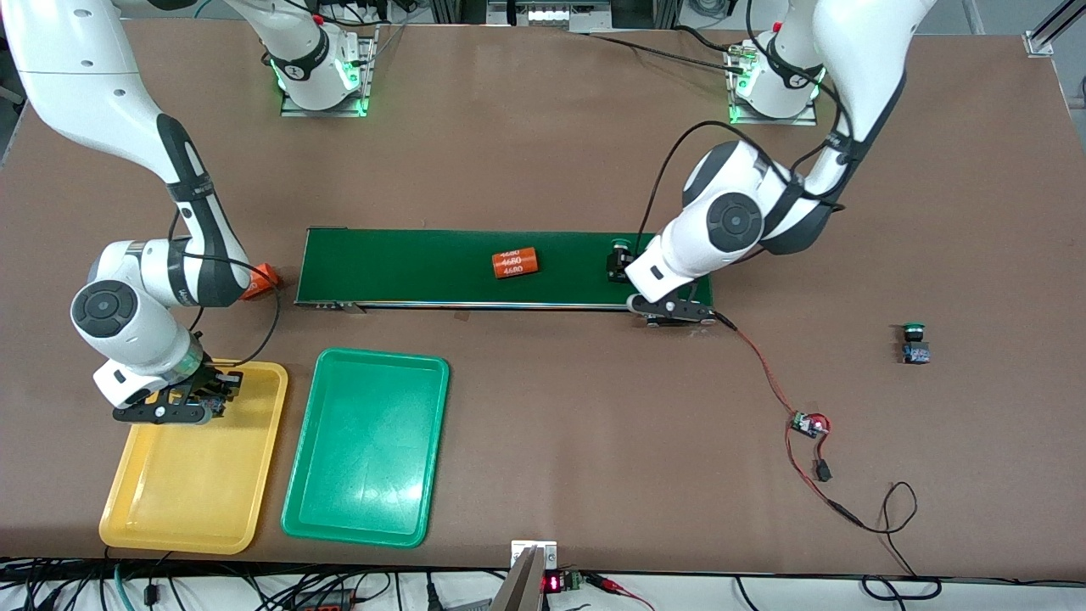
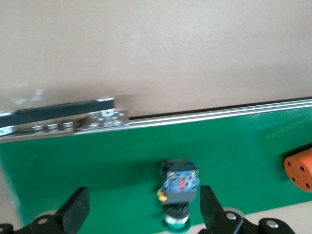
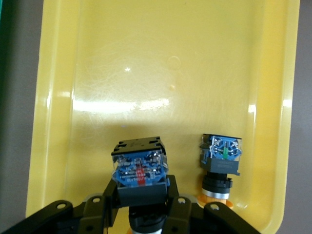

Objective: Sort buttons by color to trays
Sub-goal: 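Carry the yellow-cap button over the yellow tray with the right gripper, then open the right gripper in the tray while the left gripper withdraws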

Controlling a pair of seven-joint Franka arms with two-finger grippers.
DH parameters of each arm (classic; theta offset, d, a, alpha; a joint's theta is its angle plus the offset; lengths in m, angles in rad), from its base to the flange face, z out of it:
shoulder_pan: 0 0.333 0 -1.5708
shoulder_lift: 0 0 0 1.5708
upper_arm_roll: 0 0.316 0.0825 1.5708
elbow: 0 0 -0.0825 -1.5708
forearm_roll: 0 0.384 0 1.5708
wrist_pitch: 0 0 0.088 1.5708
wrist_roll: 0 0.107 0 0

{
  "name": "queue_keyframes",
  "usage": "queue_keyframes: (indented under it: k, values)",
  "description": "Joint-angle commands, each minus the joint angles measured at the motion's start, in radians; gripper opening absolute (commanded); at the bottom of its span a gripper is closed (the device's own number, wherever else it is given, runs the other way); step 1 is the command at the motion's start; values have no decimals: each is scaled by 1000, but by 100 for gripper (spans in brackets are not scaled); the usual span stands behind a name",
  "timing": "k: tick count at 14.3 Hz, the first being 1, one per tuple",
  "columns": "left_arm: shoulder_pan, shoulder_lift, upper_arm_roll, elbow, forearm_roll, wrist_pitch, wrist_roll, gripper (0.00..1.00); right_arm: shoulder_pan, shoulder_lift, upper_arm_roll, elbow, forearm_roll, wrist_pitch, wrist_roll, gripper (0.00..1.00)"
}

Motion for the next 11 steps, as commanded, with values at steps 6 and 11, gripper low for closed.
queue_keyframes:
  k: [6,11]
  values:
    - [34,-113,171,19,29,-195,82,100,-13,31,2,21,-14,42,2,59]
    - [50,-99,335,9,180,-197,145,100,-4,12,2,12,-2,36,5,90]
